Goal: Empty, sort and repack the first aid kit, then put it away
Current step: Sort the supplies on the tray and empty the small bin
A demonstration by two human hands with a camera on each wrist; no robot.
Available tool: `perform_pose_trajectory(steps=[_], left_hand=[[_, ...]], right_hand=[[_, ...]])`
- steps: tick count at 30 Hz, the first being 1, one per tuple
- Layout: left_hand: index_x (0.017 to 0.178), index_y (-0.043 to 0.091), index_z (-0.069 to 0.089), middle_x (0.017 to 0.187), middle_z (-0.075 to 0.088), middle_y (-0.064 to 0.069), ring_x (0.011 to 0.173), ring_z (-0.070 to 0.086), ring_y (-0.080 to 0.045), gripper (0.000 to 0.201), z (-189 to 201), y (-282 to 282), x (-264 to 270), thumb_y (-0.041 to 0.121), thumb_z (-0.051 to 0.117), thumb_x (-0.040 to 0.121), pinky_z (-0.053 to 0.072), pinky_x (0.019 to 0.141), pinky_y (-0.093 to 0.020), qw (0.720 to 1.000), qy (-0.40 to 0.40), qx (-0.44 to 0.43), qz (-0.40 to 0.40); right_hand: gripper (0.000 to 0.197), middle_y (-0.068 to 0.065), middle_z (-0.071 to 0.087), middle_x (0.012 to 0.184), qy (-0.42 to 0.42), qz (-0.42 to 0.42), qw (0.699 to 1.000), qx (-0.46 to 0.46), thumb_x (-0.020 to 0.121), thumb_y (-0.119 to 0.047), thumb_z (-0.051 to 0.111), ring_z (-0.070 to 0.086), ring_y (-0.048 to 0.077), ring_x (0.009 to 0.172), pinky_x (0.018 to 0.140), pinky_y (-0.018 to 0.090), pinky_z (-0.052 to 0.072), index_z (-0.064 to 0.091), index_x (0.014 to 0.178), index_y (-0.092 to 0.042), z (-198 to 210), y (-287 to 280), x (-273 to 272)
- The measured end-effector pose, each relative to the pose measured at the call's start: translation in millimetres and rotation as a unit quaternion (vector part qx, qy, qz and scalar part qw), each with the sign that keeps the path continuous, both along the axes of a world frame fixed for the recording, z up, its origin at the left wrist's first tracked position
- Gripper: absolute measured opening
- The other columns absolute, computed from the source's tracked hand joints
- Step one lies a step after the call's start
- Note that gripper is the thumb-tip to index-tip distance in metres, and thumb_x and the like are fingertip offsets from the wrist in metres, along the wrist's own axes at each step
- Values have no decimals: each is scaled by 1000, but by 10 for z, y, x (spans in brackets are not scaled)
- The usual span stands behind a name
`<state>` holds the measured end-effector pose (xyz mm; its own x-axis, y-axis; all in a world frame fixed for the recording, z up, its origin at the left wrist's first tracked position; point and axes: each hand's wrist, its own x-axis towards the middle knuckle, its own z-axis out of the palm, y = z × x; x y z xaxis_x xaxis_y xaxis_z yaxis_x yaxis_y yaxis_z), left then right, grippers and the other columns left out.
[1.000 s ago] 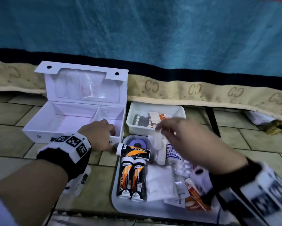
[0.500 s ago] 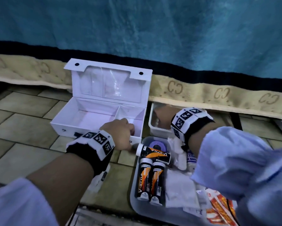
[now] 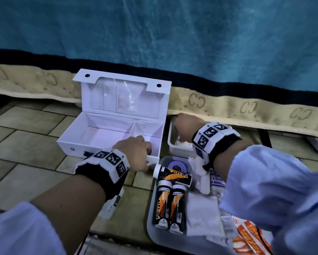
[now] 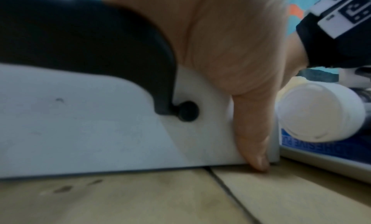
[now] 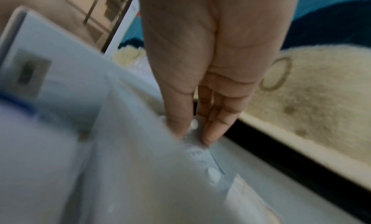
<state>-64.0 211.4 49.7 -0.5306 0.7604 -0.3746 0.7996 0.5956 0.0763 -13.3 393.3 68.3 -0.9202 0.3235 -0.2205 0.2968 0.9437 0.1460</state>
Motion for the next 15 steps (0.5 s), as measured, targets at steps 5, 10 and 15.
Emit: perform_pose_trajectory(steps=[5, 10, 15], left_hand=[[119, 30, 49, 122, 44, 4, 110, 49, -20, 48, -19, -6, -14, 46, 64, 77, 47, 85, -37, 1000, 1, 2, 1], [120, 30, 49, 122, 45, 4, 109, 50, -20, 49, -24, -3, -8, 47, 64, 77, 46, 84, -36, 1000, 8, 10, -4], [120, 29, 50, 120, 45, 3, 107, 50, -19, 49, -28, 0, -2, 49, 64, 77, 46, 83, -34, 1000, 13, 15, -8]], right_hand=[[19, 10, 62, 110, 114, -8, 993, 19, 88, -7, 54, 62, 31, 97, 75, 32, 49, 66, 100, -13, 589, -3, 229], [18, 18, 65, 86, 301, -191, 934, -23, 86, -22, 51, 62, 34, 82, 63, 27, 38, 64, 87, -10, 990, 167, 915], [35, 0, 55, 35, 130, -327, 930, -100, 83, -24, 58, 53, 16, 41, 40, 18, 38, 60, 54, -5, 926, 182, 1683]])
